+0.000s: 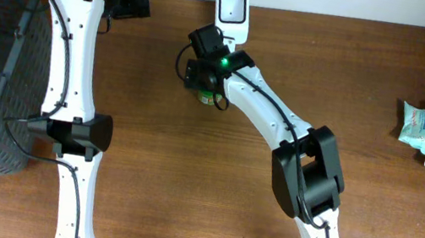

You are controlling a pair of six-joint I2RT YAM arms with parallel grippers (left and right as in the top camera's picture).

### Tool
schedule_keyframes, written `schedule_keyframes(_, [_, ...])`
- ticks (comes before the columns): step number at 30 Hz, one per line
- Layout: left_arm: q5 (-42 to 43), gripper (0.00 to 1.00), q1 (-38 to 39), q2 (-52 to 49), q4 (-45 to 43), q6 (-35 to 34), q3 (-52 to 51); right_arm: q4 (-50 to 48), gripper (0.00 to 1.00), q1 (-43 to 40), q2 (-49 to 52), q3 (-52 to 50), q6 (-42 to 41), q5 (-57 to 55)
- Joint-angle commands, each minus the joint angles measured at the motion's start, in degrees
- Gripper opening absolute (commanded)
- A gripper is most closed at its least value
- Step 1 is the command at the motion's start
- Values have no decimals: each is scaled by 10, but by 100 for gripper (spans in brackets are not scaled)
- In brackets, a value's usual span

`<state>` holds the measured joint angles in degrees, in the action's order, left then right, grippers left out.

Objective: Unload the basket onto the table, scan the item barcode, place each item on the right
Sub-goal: 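Move the right gripper to the green jar and grasp it, then lift the green jar and hold it against the scanner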

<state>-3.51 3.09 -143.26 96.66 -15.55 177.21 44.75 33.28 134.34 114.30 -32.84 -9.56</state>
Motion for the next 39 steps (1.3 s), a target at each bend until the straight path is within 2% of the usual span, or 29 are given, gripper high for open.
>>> schedule_keyframes(1, [-6, 99, 1, 3, 1, 9, -2, 3, 89, 4, 8, 1, -6, -16])
schedule_keyframes(3, [-6, 99, 1, 3, 0, 9, -2, 25, 77, 4, 8, 1, -6, -17])
schedule_keyframes(4, [-6, 99, 1, 3, 1, 9, -2, 40, 75, 4, 8, 1, -6, -17])
schedule_keyframes(10, [-6, 99, 1, 3, 1, 9, -2, 182, 72, 3, -23, 2, -6, -16])
schedule_keyframes(12, [-6, 99, 1, 3, 1, 9, -2, 194, 73, 3, -40, 2, 11, -16])
schedule_keyframes(15, [-6, 99, 1, 3, 1, 9, -2, 177, 80, 3, -57, 2, 57, -47])
schedule_keyframes(18, [-6, 99, 1, 3, 1, 9, -2, 117, 91, -7, -57, 2, 193, -24])
schedule_keyframes(25, [-6, 99, 1, 3, 0, 9, -2, 70, 97, -26, -45, 1, 190, -9])
schedule_keyframes(36, [-6, 99, 1, 3, 1, 9, -2, 53, 97, -27, 12, 1, 189, 36])
schedule_keyframes(37, [-7, 99, 1, 3, 0, 9, -2, 53, 96, -27, 18, 1, 189, 35])
schedule_keyframes(39, [-6, 99, 1, 3, 1, 9, -2, 52, 84, -28, 18, 1, 189, 32])
